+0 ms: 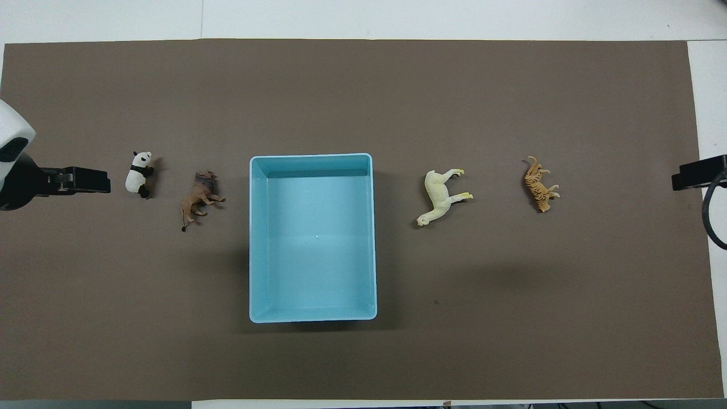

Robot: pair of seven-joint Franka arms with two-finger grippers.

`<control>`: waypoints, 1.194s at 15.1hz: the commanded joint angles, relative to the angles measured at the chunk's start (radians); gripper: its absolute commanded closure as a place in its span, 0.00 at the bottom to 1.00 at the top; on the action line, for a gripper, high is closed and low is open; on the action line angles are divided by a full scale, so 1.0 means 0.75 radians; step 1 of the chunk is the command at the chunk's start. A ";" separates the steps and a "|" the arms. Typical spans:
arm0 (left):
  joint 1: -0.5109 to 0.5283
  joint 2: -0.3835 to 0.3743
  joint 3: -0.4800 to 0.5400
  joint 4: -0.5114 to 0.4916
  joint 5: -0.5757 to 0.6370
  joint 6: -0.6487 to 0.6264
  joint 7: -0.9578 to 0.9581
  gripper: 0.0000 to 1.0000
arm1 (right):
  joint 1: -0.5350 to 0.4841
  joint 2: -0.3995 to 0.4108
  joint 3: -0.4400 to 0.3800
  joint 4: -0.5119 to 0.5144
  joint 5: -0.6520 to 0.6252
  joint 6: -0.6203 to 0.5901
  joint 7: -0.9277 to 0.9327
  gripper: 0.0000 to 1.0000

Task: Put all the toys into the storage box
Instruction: 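Reach the left gripper toward the panda while the right gripper reaches the tan animal, then grasp the panda with the left gripper while the right gripper grasps the tan animal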

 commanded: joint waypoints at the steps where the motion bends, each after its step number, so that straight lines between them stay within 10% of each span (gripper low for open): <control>1: 0.055 0.039 -0.005 -0.090 -0.004 0.178 0.023 0.00 | 0.001 -0.100 0.016 -0.194 0.006 0.079 -0.050 0.00; 8: 0.162 0.399 -0.005 0.006 0.174 0.579 0.162 0.00 | 0.151 -0.141 0.022 -0.541 0.008 0.344 -0.046 0.00; 18: 0.133 0.501 -0.007 -0.040 0.170 0.622 0.238 0.00 | 0.204 -0.037 0.022 -0.619 0.020 0.691 -0.187 0.00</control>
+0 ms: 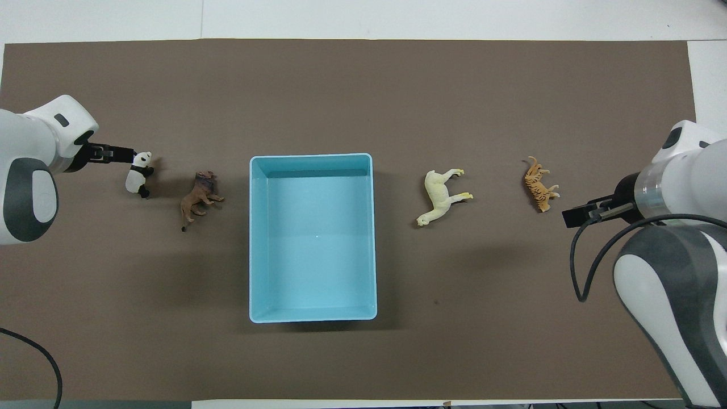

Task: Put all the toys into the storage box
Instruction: 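Grasp the panda with the left gripper while the right gripper grasps the tan animal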

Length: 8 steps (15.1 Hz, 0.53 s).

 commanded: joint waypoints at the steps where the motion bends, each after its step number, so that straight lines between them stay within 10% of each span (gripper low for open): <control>1: -0.020 0.024 0.012 -0.029 0.022 0.024 0.040 0.00 | 0.009 0.108 -0.001 -0.041 0.019 0.232 -0.035 0.00; 8: -0.024 0.034 0.010 -0.117 0.022 0.081 0.040 0.00 | -0.003 0.362 -0.001 -0.033 0.017 0.562 -0.139 0.00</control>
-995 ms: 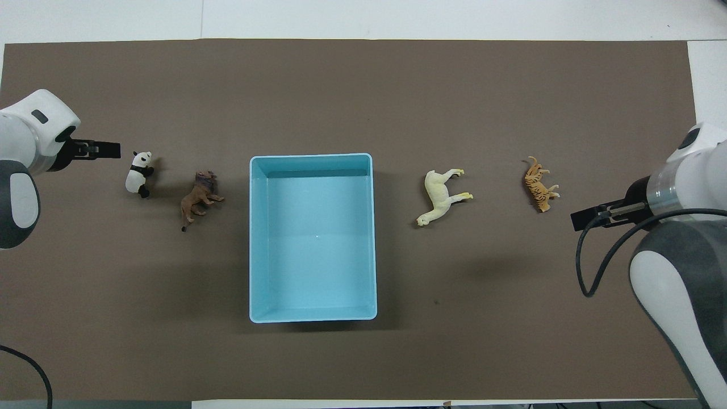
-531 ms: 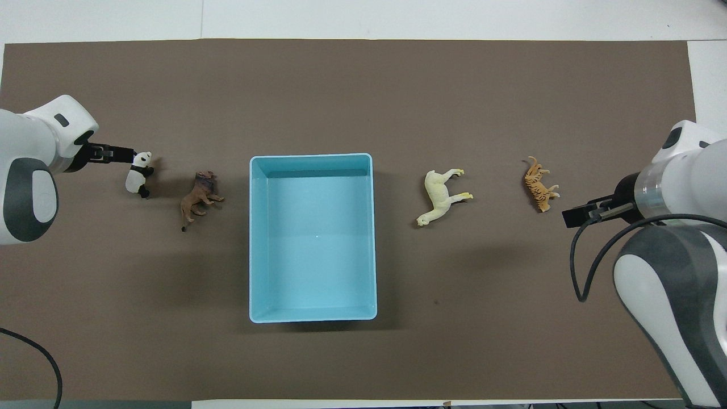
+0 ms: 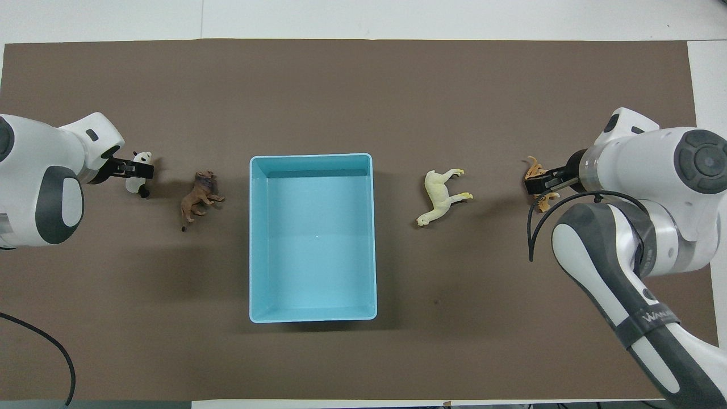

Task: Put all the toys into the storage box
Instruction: 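Grasp the panda with the left gripper while the right gripper grasps the tan animal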

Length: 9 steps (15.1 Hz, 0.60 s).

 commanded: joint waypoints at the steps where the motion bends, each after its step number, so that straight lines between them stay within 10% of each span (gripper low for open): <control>1: -0.011 -0.011 0.011 -0.076 0.021 0.082 0.006 0.00 | -0.010 0.073 0.006 0.012 0.017 0.098 -0.099 0.00; 6: -0.019 0.008 0.011 -0.092 0.021 0.123 -0.006 0.03 | -0.016 0.112 0.002 0.010 0.003 0.119 -0.204 0.00; 9: -0.037 0.008 0.013 -0.090 0.019 0.117 -0.034 0.33 | -0.047 0.153 0.002 0.010 -0.003 0.174 -0.259 0.00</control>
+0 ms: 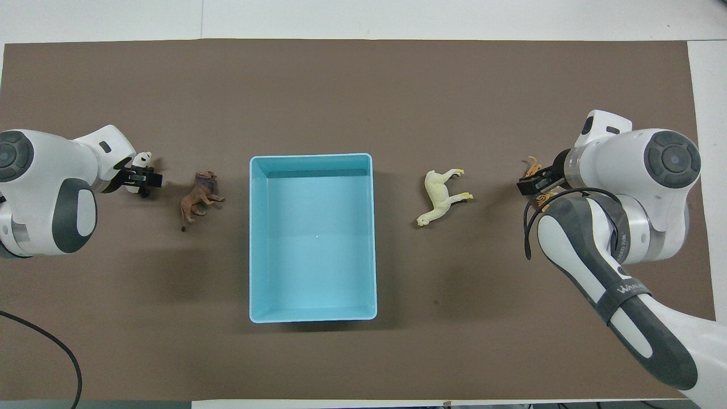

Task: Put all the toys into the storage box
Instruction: 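Carry the panda into the blue box with the left gripper and release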

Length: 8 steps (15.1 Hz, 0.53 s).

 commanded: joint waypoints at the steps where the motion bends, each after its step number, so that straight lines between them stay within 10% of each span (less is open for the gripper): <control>1: -0.025 0.000 0.016 -0.018 0.019 0.034 -0.031 0.40 | -0.038 0.043 0.008 0.005 0.000 0.046 -0.064 0.00; 4: -0.023 0.000 0.016 -0.010 0.019 0.022 -0.035 0.91 | -0.038 0.076 0.008 -0.003 0.004 0.054 -0.048 0.00; 8: -0.025 -0.016 0.012 0.088 -0.013 -0.118 -0.049 0.94 | -0.034 0.113 0.008 -0.005 0.006 0.061 0.032 0.00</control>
